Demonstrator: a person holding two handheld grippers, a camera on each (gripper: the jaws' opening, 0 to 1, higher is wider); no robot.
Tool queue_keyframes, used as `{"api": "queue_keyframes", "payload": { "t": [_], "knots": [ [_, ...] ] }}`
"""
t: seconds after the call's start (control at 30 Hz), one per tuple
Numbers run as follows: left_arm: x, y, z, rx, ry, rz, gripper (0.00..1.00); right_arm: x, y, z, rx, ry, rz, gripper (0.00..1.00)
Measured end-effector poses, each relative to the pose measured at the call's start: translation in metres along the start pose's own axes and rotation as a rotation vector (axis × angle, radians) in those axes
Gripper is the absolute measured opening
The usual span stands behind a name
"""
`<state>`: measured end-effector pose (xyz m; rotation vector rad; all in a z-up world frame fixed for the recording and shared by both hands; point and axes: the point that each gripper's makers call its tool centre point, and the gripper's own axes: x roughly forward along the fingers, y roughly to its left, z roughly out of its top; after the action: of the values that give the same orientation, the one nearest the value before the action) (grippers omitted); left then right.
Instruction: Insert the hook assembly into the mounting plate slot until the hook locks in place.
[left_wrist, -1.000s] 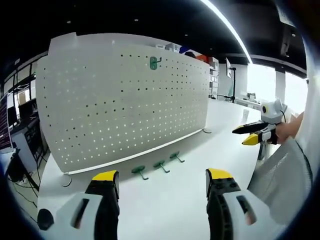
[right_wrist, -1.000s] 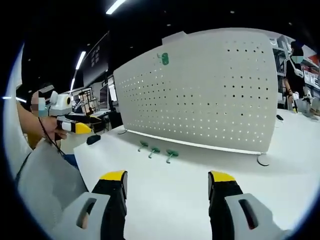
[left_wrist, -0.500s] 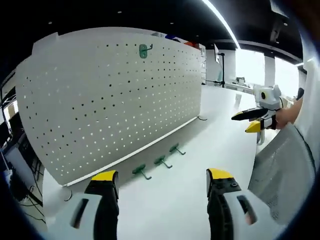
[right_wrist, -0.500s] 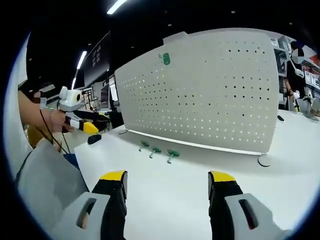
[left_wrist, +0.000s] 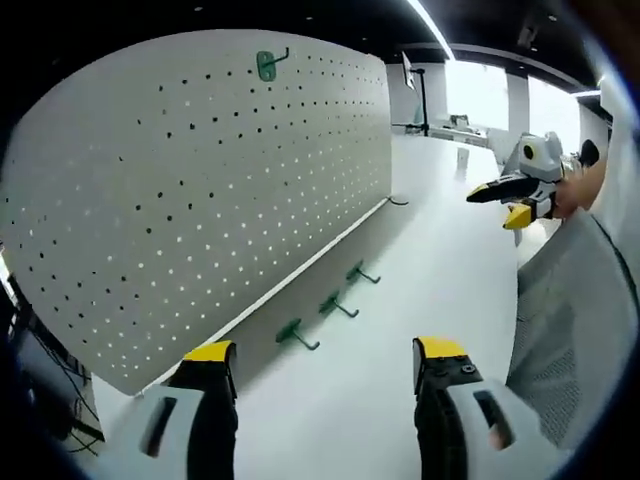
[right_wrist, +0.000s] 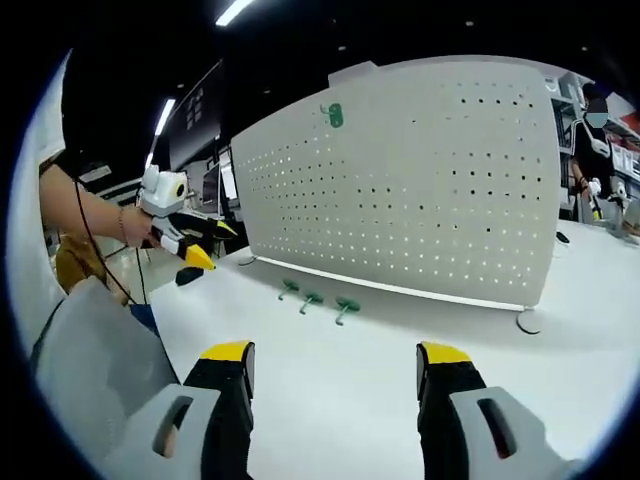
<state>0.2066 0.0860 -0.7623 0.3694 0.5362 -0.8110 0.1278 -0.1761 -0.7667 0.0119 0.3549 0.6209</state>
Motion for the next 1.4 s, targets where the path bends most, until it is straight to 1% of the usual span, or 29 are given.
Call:
{"api": "queue_keyframes", "payload": {
  "t": [0.13, 0.4, 0.53, 0.7, 0.8, 0.93, 1.17, 1.23, 1.3, 1.33, 1.4],
  "knots": [
    [0.009, 0.003, -0.001, 0.036, 0.03, -0.031, 0.74, 0.0, 0.0, 0.0, -0.004, 0.003, 0.0, 0.63],
    [0.026, 0.006, -0.003, 0.082, 0.08, -0.08, 0.74, 0.001, 0.002, -0.001, -0.012, 0.011, 0.005, 0.64],
    [0.035, 0.008, -0.009, 0.121, 0.126, -0.104, 0.74, 0.001, 0.002, -0.001, -0.009, 0.012, 0.006, 0.64],
    [0.046, 0.01, -0.014, 0.133, 0.172, -0.133, 0.73, 0.001, 0.001, -0.002, -0.006, 0.016, 0.005, 0.64],
    [0.05, 0.01, -0.018, 0.172, 0.202, -0.158, 0.73, 0.001, 0.001, -0.002, -0.003, 0.016, 0.004, 0.64],
    [0.056, 0.012, -0.021, 0.195, 0.221, -0.176, 0.72, 0.001, 0.0, -0.001, 0.017, 0.008, 0.0, 0.64],
    [0.065, 0.014, -0.034, 0.24, 0.274, -0.211, 0.72, 0.0, 0.001, 0.0, 0.016, 0.01, 0.0, 0.64],
    [0.067, 0.015, -0.039, 0.246, 0.3, -0.215, 0.73, 0.0, 0.001, -0.001, 0.019, 0.011, 0.0, 0.64],
    [0.07, 0.015, -0.042, 0.252, 0.312, -0.224, 0.73, 0.0, 0.001, -0.001, 0.013, 0.013, 0.002, 0.64],
    [0.072, 0.016, -0.045, 0.263, 0.326, -0.232, 0.73, 0.001, 0.002, -0.001, 0.016, 0.014, 0.004, 0.64],
    [0.074, 0.017, -0.046, 0.287, 0.337, -0.244, 0.72, 0.001, 0.002, -0.001, 0.014, 0.014, 0.005, 0.64]
  ]
}}
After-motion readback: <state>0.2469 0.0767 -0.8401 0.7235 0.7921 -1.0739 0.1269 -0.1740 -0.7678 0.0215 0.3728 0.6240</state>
